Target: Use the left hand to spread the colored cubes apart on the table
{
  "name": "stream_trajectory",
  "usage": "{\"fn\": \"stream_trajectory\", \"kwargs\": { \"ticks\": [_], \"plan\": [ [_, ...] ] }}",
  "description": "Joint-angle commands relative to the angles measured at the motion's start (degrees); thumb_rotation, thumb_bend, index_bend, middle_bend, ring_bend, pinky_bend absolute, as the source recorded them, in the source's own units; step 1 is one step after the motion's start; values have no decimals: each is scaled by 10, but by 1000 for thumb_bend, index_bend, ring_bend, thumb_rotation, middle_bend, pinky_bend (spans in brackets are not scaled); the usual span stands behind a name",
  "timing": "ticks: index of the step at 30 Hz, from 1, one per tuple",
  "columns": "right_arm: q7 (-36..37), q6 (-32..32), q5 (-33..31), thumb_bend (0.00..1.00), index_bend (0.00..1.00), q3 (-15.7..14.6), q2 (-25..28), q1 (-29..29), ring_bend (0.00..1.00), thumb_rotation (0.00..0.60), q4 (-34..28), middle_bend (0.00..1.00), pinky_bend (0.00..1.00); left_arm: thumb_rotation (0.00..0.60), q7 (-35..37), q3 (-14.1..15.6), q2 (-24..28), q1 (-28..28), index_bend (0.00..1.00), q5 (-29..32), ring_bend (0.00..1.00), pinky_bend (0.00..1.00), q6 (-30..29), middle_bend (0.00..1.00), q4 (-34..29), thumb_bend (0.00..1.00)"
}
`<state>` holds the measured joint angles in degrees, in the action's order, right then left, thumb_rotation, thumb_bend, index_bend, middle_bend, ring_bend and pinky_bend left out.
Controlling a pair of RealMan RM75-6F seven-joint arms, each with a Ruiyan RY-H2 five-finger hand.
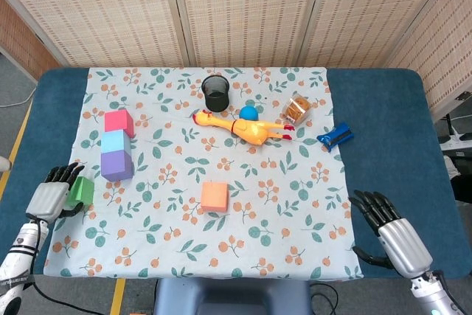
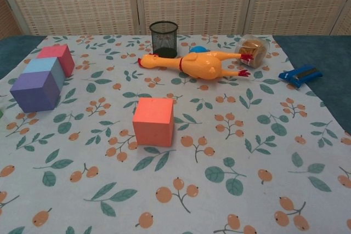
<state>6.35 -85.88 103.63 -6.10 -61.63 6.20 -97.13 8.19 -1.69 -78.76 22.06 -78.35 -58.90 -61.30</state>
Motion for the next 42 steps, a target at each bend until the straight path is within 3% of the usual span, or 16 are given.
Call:
{"fn": "stream_trajectory", "kwargs": {
  "ticks": [1,4,6,8,13,20,25,29,36,42],
  "plan": [
    [0,3,0,139,0,-1,0,1,0,600,0,0,0,600,6,-5,-8,0,0,3,195,0,-8,0,11,323],
    [1,5,0,139,0,-2,0,2,0,600,0,0,0,600,15,-8,-16,-4,0,-4,370,0,-26,23,21,329],
    [2,3,1,139,0,-2,1,1,0,600,-1,0,0,600,19,-7,-21,-6,0,-12,507,4,-38,94,31,345],
    [4,0,2,140,0,-2,2,0,0,600,-1,0,0,600,25,-6,-23,-9,0,-15,583,18,-43,138,34,347],
    [3,0,4,139,0,-3,2,0,0,600,-1,0,0,600,27,-1,-9,-24,0,-31,607,26,-80,150,9,349],
    [6,-3,4,139,0,-2,3,-1,0,600,-2,0,0,600,10,54,43,-96,0,-92,618,34,-190,149,-63,346],
    [6,3,4,139,0,-4,1,1,0,600,0,0,0,600,20,83,41,-118,0,-120,541,8,-203,94,-60,347],
    [6,2,8,139,0,-6,2,1,0,600,-1,0,0,600,54,87,31,-116,0,-127,322,0,-192,3,-54,345],
    [5,-1,9,140,0,-6,3,-1,0,600,-1,0,0,600,59,86,29,-109,0,-144,42,0,-194,0,-51,333],
    [5,-1,4,142,0,-3,2,-1,0,600,0,0,0,600,52,87,67,-116,0,-164,27,0,-230,0,-110,325]
  ]
}}
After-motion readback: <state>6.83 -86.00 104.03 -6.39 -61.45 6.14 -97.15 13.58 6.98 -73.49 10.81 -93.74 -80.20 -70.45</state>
